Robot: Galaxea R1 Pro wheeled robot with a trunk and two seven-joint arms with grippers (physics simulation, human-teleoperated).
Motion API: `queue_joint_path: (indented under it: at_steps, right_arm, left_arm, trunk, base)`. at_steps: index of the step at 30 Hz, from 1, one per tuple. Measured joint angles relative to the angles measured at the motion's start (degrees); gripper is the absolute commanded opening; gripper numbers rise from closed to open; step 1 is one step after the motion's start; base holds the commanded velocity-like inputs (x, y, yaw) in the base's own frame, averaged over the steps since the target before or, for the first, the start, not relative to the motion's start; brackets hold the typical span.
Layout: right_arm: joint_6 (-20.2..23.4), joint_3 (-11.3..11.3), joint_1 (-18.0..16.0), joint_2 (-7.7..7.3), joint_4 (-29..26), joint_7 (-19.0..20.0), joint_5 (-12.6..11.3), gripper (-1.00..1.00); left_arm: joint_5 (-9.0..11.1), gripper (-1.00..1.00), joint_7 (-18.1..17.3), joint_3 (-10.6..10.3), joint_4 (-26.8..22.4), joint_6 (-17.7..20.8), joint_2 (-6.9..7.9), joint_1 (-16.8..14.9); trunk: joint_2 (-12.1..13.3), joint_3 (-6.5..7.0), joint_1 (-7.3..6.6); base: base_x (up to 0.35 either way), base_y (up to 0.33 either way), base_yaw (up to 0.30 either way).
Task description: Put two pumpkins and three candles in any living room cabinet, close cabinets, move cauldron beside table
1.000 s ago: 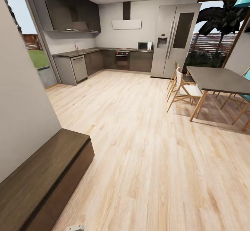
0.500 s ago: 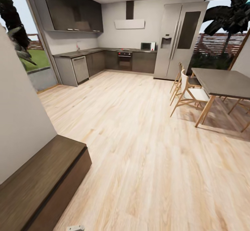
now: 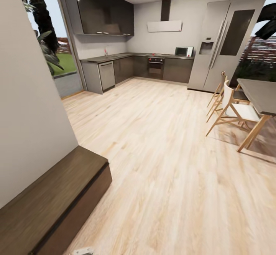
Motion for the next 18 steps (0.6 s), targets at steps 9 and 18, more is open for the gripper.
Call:
queue_joint_path:
  at_steps: [9, 18]
  right_arm:
    - [0.0, 0.0, 0.0, 0.00, 0.0, 0.0, 0.1, 1.00]
    - [0.0, 0.0, 0.0, 0.00, 0.0, 0.0, 0.2, 1.00]
  left_arm:
    - [0.1, 1.00, 0.0, 0.0, -0.2, 0.0, -0.16, 0.0]
    - [0.1, 1.00, 0.0, 0.0, -0.2, 0.0, -0.18, 0.0]
  trunk:
    - [0.0, 0.00, 0.00]
    - [0.0, 0.00, 0.00]
  base:
    - [0.000, 0.000, 0.285]
    - [0.000, 0.000, 0.285]
